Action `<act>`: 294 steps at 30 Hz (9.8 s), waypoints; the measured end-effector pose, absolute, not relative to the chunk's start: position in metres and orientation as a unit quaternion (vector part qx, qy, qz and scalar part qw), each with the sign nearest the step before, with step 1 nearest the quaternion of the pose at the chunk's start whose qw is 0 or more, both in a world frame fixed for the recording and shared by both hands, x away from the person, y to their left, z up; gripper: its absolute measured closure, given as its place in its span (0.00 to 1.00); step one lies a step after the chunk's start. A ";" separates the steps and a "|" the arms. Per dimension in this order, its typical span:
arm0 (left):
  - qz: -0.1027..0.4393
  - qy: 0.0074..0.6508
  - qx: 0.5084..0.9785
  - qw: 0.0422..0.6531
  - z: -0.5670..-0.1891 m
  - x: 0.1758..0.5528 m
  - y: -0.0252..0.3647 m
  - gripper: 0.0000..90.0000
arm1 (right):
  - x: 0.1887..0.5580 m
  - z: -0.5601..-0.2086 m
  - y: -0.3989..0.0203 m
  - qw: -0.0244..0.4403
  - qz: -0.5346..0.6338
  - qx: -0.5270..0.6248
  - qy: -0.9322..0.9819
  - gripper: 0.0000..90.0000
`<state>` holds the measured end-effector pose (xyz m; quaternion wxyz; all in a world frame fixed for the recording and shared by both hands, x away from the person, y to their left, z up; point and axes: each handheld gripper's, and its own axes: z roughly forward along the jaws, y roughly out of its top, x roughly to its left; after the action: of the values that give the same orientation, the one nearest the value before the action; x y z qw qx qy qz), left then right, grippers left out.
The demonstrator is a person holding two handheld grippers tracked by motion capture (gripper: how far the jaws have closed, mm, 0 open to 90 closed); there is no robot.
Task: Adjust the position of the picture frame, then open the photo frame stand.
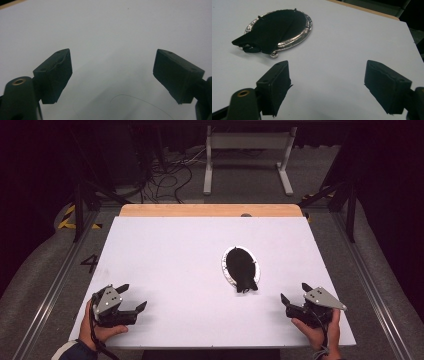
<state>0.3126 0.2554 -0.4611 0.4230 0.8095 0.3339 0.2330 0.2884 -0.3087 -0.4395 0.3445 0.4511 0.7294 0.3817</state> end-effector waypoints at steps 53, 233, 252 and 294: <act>0.127 0.264 0.866 0.405 -0.455 0.392 0.155 1.00 | 0.435 -0.457 -0.264 0.244 0.347 0.458 0.781 1.00; 0.197 0.314 0.848 0.378 -0.464 0.278 0.258 0.13 | 0.336 -0.451 -0.171 0.117 0.336 0.289 0.889 0.73; 0.187 0.309 0.851 0.381 -0.463 0.280 0.251 0.15 | 0.349 -0.449 -0.167 0.092 0.341 0.311 0.882 0.76; 0.176 0.271 0.872 0.367 -0.462 0.283 0.203 0.16 | 0.391 -0.460 -0.186 -0.119 0.484 0.470 0.729 0.59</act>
<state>0.2831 0.2031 -0.4618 0.3672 0.8722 0.2709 0.1763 0.3907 -0.1856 -0.4602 -0.1191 0.4698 0.7288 0.4837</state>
